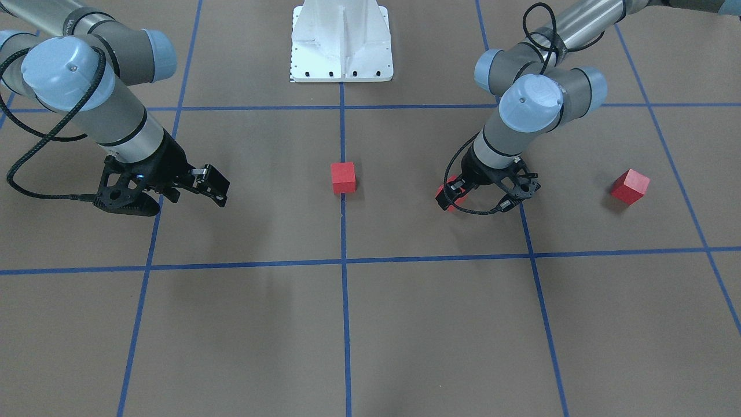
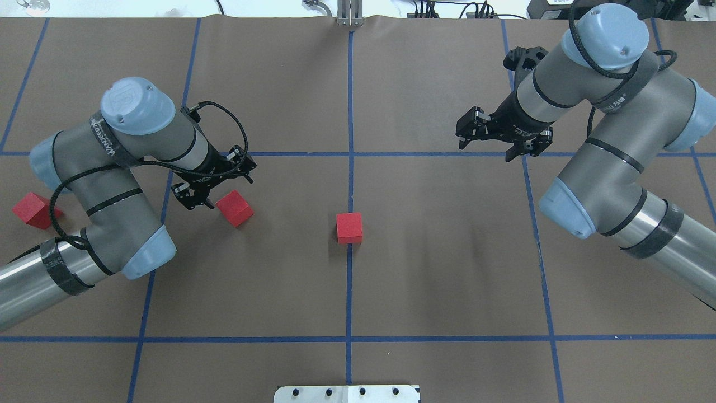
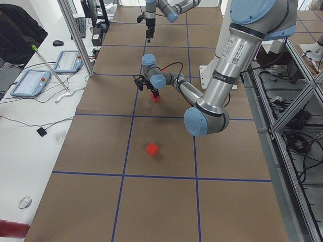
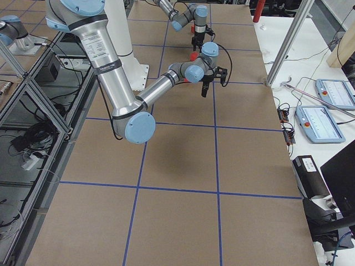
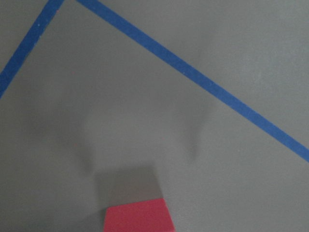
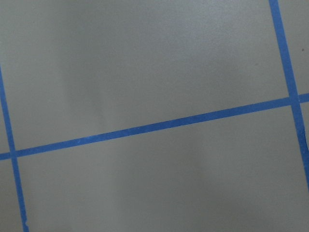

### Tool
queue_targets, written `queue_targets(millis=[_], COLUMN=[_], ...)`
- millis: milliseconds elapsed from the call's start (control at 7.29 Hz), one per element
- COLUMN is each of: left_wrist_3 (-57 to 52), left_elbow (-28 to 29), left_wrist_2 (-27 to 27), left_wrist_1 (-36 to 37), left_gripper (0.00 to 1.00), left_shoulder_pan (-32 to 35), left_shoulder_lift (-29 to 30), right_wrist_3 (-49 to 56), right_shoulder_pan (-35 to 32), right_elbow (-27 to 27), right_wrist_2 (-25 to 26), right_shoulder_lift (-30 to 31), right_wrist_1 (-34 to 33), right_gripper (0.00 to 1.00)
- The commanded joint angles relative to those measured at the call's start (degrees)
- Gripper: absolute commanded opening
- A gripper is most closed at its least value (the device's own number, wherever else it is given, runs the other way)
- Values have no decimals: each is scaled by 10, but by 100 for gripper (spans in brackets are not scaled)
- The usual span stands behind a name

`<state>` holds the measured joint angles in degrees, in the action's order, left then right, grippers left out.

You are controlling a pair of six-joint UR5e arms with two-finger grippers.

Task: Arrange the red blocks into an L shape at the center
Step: 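Grasp the middle red cube with the left gripper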

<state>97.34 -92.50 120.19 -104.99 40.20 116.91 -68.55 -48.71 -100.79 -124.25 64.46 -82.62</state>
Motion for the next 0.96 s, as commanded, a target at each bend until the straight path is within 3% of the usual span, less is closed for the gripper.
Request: queue_targets(millis=[0,137,274,412,823], left_wrist_3=[7,9,38,50,32], left_elbow=[7,7,9,10,10], left_wrist_2=[-9,-16,-17,-17,-15], left_wrist_1=[13,13,13,13,31], left_gripper=[99,94,59,1,0], left_shoulder_pan=[-18,-19,-27,-34,-35], left_shoulder_lift=[-1,1,1,6,69], right_wrist_3=[1,1,1,1,1], right_shoulder_pan=[0,0,0,0,-6], right_elbow=[2,2,2,2,2], right_wrist_2=[1,1,1,1,0], right_shoulder_lift=[1,1,1,0,-1], right_wrist_1=[0,0,0,0,1], right_gripper=[100,100,100,100,100])
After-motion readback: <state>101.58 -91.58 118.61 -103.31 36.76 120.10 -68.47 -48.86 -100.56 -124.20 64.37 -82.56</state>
